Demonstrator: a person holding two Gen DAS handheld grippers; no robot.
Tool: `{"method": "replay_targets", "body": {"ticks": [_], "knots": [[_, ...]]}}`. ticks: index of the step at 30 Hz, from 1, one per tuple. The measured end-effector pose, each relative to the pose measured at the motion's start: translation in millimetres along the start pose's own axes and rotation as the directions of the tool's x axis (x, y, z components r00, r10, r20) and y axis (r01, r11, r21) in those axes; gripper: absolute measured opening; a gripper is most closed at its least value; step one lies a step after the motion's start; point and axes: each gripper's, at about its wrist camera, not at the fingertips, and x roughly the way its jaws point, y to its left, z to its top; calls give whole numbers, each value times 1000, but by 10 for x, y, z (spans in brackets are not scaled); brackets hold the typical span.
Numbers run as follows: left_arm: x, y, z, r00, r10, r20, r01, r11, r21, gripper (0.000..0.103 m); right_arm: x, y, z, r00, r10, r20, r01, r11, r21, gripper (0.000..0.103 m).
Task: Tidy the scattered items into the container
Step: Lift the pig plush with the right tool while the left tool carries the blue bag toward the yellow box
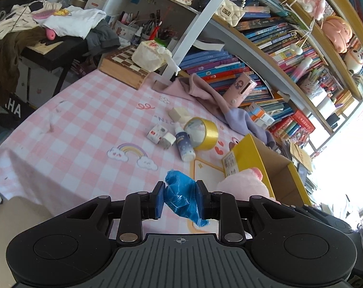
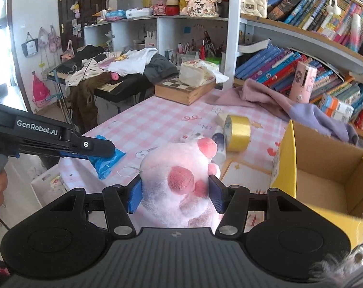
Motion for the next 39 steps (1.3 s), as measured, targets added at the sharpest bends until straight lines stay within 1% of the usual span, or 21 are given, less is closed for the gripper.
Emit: {"method": "replay_targets", "body": {"ticks": [7,10,14,19,23,28,39], "knots": [[-277,20,-293,1000,-26,-6,26,1000,10,25,-301,139,-268,999,-43,-6,43,997,71,54],[-366,35,-454,999,-42,-25,42,999,-1,25,-445,178,-431,998,-63,-26,65,992,112,54],[-427,31,-614,996,-68,-50,67,998,-13,25,-609,206,-615,995,-86,-58,94,984,153,54],[-471,-39,-718,993,-95,-68,95,995,1,25,-785,170,-737,990,-122,-65,132,972,192,54],[-459,-111,-774,990,-114,-82,115,993,10,25,-882,143,-826,987,-141,-73,153,967,203,54],[-374,-238,-835,983,-139,-119,143,989,28,25,-997,65,-938,981,-172,-86,187,956,227,54],[-175,-547,-933,963,-180,-199,200,976,86,25,-1179,-206,-1144,963,-236,-127,265,908,323,54]]}}
